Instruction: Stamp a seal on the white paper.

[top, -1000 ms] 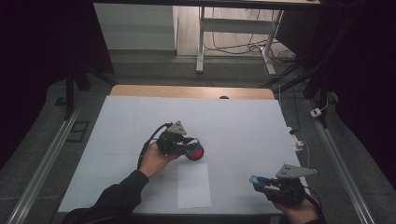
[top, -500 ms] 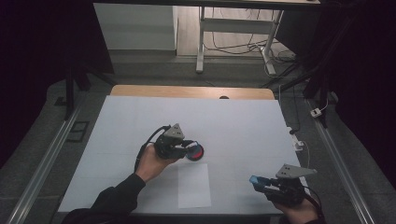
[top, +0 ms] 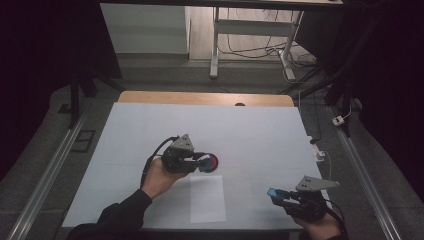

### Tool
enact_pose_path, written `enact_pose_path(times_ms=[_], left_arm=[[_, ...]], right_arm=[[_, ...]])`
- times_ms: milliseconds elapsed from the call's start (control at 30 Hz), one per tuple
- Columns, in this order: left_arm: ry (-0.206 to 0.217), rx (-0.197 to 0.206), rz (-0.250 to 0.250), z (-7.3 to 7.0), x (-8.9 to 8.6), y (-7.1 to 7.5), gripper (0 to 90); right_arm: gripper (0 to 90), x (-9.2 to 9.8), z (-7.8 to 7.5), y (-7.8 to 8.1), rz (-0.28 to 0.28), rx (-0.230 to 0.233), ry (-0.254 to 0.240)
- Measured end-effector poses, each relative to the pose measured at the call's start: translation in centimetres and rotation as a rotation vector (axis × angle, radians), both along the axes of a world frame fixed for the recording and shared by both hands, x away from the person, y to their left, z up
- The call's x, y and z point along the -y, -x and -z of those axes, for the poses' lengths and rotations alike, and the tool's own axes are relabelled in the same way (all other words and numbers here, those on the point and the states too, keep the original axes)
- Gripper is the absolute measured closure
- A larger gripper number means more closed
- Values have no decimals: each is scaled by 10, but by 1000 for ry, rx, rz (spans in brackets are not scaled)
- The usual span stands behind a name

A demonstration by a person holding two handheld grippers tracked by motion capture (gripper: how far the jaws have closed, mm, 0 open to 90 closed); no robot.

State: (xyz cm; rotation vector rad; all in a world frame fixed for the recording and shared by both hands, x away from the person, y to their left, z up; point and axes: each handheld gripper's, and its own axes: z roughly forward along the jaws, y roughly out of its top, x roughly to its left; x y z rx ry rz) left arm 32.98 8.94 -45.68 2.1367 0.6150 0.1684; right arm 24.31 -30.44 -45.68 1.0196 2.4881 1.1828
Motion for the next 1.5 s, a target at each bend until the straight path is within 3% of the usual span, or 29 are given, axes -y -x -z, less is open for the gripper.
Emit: enact_pose_path(times_ms=[900,1500], left_arm=[[12,-40,51,5,-1,29,698],[-63,-57,87,26,15,35,699]], right_arm=[[676,-1,0,1,-13,12,13],[676,-2,0,1,-17,11,18]])
